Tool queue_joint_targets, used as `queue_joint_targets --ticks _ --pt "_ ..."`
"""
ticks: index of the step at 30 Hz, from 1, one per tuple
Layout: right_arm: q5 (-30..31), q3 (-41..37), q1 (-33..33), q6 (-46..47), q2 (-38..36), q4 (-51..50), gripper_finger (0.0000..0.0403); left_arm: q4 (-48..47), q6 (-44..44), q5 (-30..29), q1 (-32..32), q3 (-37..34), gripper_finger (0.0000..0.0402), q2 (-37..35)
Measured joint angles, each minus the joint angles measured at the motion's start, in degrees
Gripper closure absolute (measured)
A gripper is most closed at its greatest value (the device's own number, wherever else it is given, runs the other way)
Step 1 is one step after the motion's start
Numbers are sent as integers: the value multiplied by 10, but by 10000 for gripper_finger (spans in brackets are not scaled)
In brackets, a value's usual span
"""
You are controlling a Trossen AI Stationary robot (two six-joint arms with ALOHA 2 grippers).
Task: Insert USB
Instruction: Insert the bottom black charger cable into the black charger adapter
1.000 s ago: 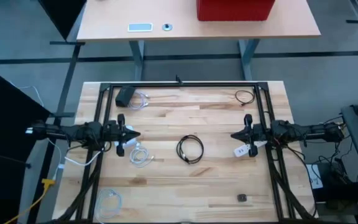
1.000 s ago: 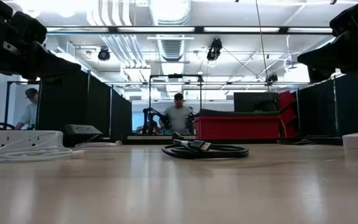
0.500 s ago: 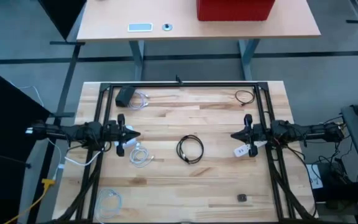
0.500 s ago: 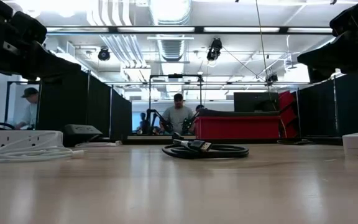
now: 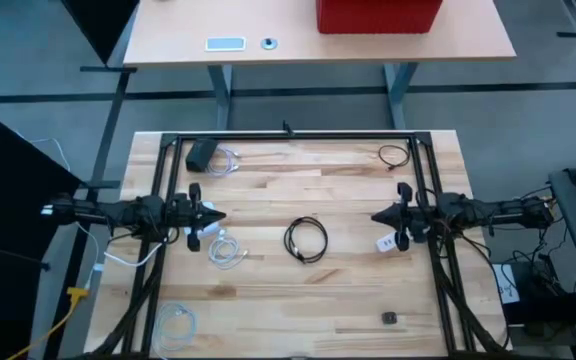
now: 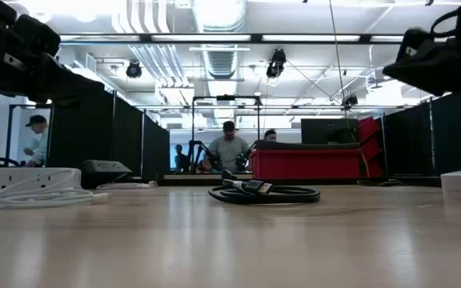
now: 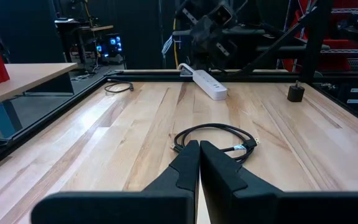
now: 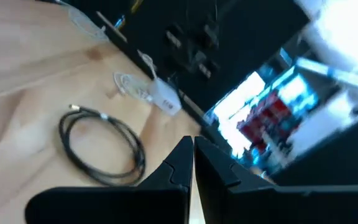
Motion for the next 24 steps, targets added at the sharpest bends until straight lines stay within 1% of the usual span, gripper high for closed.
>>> queue_joint_targets --ticks 4,7,9,11,14,18,21,24 --pt "-82 0 0 80 0 40 403 0 0 0 0 0 402 0" --pt "-112 0 0 170 0 98 403 0 0 0 0 0 402 0" --pt "-99 1 0 220 8 105 403 0 0 0 0 0 402 0" --pt "-77 1 0 277 24 86 403 0 0 0 0 0 402 0" --pt "-68 0 0 335 63 67 403 0 0 0 0 0 402 0" --pt "-49 2 0 387 145 62 403 0 0 0 0 0 402 0" --pt "-15 23 0 481 224 62 403 1 0 0 0 0 402 0" --pt "-12 62 0 554 313 59 403 1 0 0 0 0 402 0"
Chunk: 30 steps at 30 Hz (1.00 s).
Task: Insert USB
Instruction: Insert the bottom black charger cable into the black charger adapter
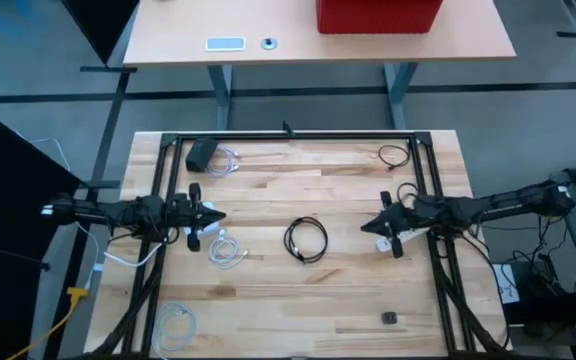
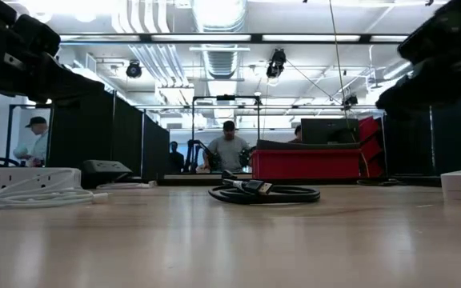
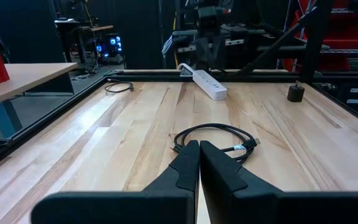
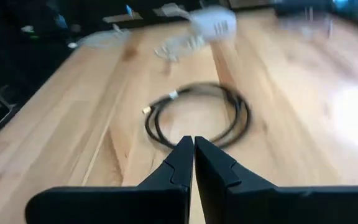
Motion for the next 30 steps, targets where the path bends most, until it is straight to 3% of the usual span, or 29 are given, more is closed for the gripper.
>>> queue_joint_targets --ticks 3,10,16,19,23,30 --pt "-13 59 1 29 94 4 403 0 0 0 0 0 402 0" --pt "-52 231 16 -4 308 23 403 0 0 0 0 0 402 0" --pt "-52 391 16 207 442 26 403 0 0 0 0 0 402 0" --pt "-98 456 15 200 493 -25 403 0 0 0 0 0 402 0" --pt "-212 525 17 144 552 -109 403 0 0 0 0 0 402 0" --pt "-194 609 13 195 646 -340 403 0 0 0 0 0 402 0"
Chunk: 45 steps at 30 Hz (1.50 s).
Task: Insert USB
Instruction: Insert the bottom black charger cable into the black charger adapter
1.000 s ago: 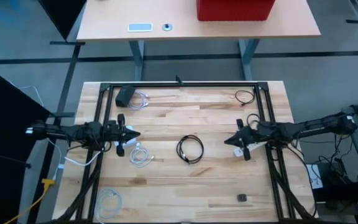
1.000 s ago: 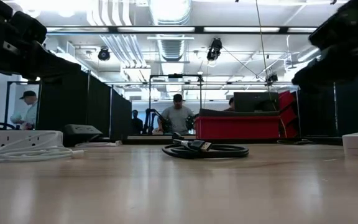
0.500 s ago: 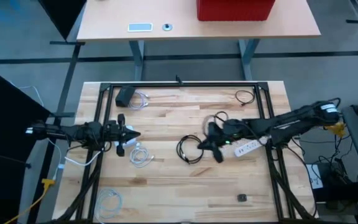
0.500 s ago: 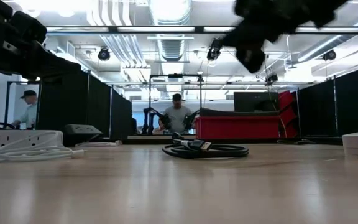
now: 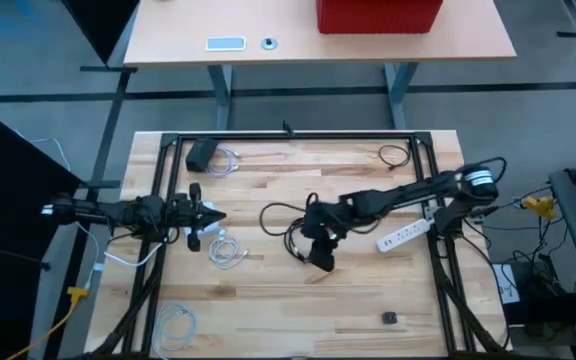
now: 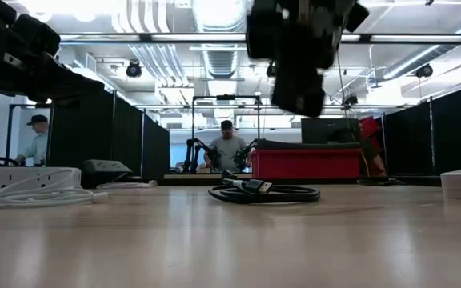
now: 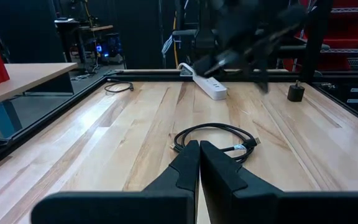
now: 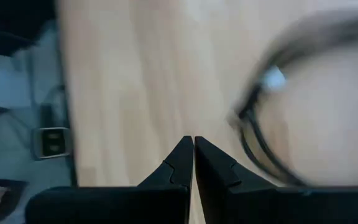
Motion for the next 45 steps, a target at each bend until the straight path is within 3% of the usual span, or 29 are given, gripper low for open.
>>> queue_joint_targets --ticks 4,10,13,17,24,31,34,37,41,45 --pt "3 17 14 83 28 -20 403 0 0 0 0 0 402 0" --pt "81 29 38 166 21 -20 403 0 0 0 0 0 402 0" --pt "79 29 43 195 15 -21 403 0 0 0 0 0 402 0" --pt "22 28 47 157 16 -23 403 0 0 0 0 0 402 0" --pt "76 28 50 32 13 -21 403 0 0 0 0 0 402 0" --pt "304 27 67 -19 16 -18 403 0 0 0 0 0 402 1" --pt "353 22 75 -21 28 -7 403 0 0 0 0 0 402 1" --pt "338 20 74 -29 41 -3 403 0 0 0 0 0 402 1" --pt "274 20 73 3 43 -2 398 1 0 0 0 0 402 3" --pt "219 20 90 26 34 -23 360 1 0 0 0 0 402 3"
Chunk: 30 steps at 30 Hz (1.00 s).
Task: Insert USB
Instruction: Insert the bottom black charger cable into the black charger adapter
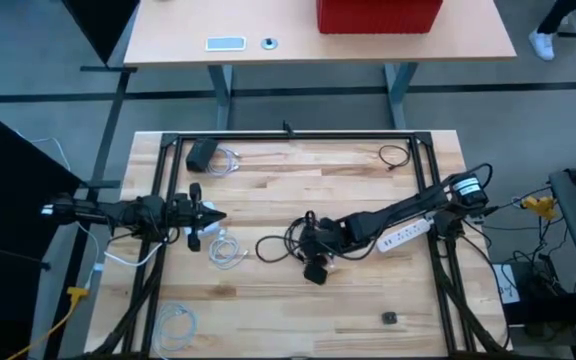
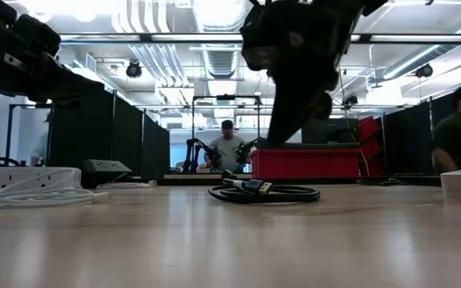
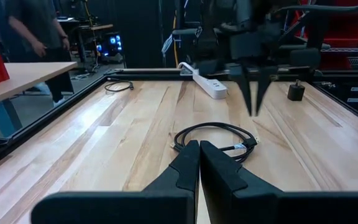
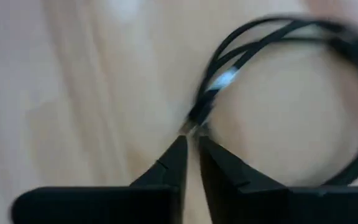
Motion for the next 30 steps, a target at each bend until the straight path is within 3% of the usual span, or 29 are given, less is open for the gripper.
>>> queue_joint_targets --ticks 4,16,21,30 --pt "-30 0 47 9 -37 -79 304 0 0 0 0 0 402 0" --pt "22 0 257 -16 -66 -222 181 0 0 0 0 0 402 0" --pt "21 0 296 46 -66 -278 155 0 0 0 0 0 402 1" --pt "0 -2 350 107 -62 -277 138 0 0 0 0 0 402 1"
